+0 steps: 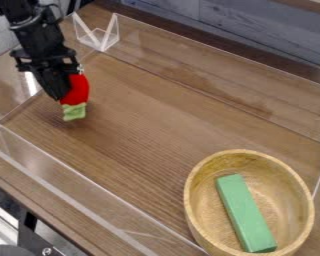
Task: Move the red object to the left side of the table
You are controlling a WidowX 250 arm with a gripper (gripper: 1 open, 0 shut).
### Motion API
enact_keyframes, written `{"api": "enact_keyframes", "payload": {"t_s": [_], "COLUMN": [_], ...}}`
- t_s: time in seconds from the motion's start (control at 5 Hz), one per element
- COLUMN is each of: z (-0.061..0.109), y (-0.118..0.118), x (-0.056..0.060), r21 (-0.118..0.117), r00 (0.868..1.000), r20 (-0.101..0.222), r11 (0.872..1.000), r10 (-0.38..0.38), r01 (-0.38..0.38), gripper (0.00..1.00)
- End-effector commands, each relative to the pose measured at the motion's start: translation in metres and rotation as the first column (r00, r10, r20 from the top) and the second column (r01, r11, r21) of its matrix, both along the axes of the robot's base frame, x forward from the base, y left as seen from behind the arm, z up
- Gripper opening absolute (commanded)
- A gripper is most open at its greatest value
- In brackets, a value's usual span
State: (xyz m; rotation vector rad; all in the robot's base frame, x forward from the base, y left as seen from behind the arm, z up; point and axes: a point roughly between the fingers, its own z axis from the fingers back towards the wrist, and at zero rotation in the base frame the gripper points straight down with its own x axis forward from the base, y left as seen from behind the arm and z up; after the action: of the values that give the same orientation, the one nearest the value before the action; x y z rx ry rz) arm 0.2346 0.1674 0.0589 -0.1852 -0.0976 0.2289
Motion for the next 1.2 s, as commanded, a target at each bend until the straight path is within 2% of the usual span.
{"api": "enact_keyframes", "payload": {"t_s": [0.0, 0.2, 0.4, 0.6, 1.0], "z": [0.002, -0.003, -0.007, -0.008, 0.003], "y": [-0.014, -0.027, -0.035, -0.042, -0.067], "x": [-0.005, -0.012, -0.015, -0.017, -0.018], "r21": [0.027, 0.028, 0.031, 0.032, 0.028], "r00": [0.998, 0.990, 0.992, 0.993, 0.997], "r20": [0.008, -0.009, -0.028, -0.042, -0.062], "r11": [0.998, 0.989, 0.992, 0.994, 0.999], "r10": [0.064, 0.142, 0.125, 0.108, 0.036], "r01": [-0.064, -0.142, -0.124, -0.107, -0.034], "gripper": [0.00, 0.00, 1.00, 1.00, 1.00]}}
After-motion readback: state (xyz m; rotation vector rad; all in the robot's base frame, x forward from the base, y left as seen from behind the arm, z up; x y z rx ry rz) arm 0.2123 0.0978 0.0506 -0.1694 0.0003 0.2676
